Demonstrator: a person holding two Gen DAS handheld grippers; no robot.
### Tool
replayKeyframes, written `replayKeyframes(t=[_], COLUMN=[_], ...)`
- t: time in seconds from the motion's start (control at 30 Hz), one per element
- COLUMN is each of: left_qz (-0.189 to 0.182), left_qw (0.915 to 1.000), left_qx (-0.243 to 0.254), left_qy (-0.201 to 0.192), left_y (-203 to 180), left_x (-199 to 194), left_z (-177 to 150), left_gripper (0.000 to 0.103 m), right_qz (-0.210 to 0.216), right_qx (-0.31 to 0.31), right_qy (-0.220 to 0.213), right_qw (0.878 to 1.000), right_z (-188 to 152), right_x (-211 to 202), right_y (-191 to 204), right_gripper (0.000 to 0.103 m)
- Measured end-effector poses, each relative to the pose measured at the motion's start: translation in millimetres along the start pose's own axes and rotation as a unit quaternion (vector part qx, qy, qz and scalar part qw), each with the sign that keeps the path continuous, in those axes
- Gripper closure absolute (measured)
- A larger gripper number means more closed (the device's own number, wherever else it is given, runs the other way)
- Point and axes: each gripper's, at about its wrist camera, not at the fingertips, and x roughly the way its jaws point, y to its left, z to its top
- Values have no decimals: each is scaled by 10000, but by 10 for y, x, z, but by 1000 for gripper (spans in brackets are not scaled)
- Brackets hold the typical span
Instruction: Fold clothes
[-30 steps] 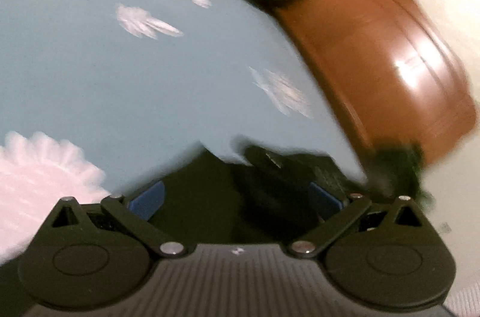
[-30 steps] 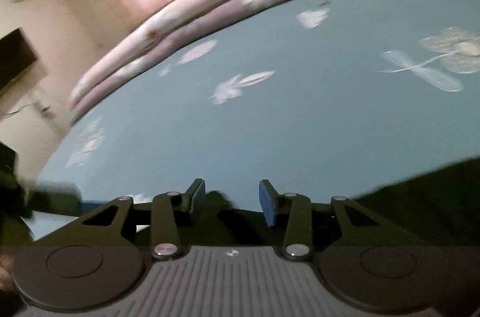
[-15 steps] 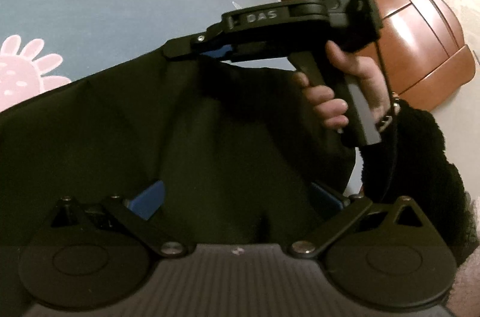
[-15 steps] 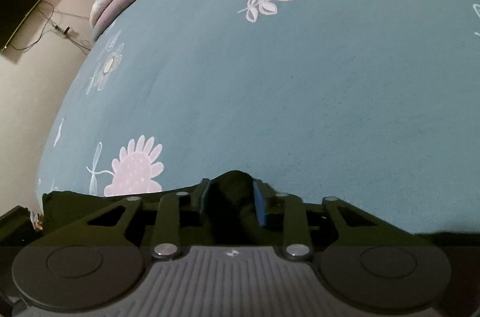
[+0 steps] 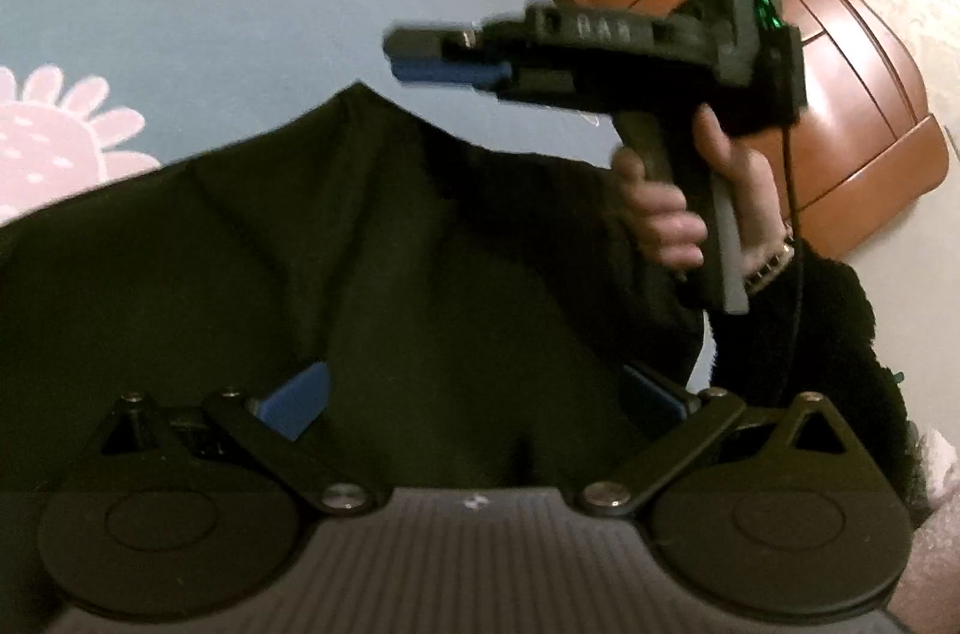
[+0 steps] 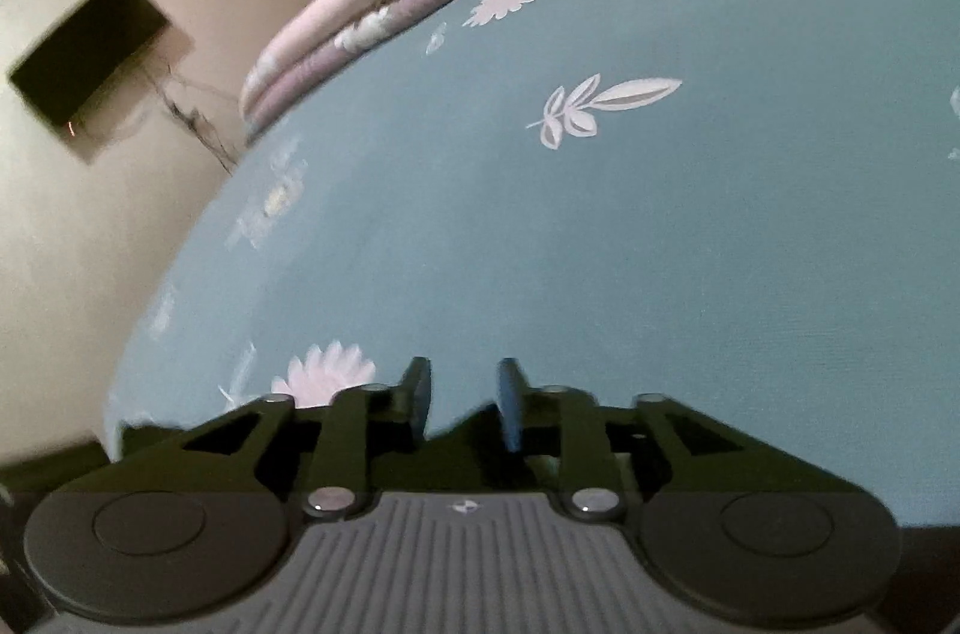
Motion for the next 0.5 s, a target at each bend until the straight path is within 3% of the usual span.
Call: replayKeyframes(t=[0.1,0.2,0.3,0.37,0.5], left_qz=[125,520,1000,1297,829], left_qw=[9996,9977,9927,9883,9884], left_qx=[87,-119,-366,-553,-1062], left_qy=[-240,-425,-573,-576,-700], left_y=[-9,175,411,573,824], left_x=[-179,-413,-589,-620,-979], left_z=[-1,56,63,55,-97], left_gripper=[1,1,1,1,1], right_qz=[134,364,-228,-339,-554], right_qx=[-88,-46,-296,-327,-355], right_qy=[-18,230,489,217,-94], right_qw=[9999,9991,9981,9987,9978], right_z=[-112,-251,-331,-336,-318], right_x=[-51,86,368,410,344], right_y=[107,193,245,246,330], right_gripper=[72,72,73,77,69])
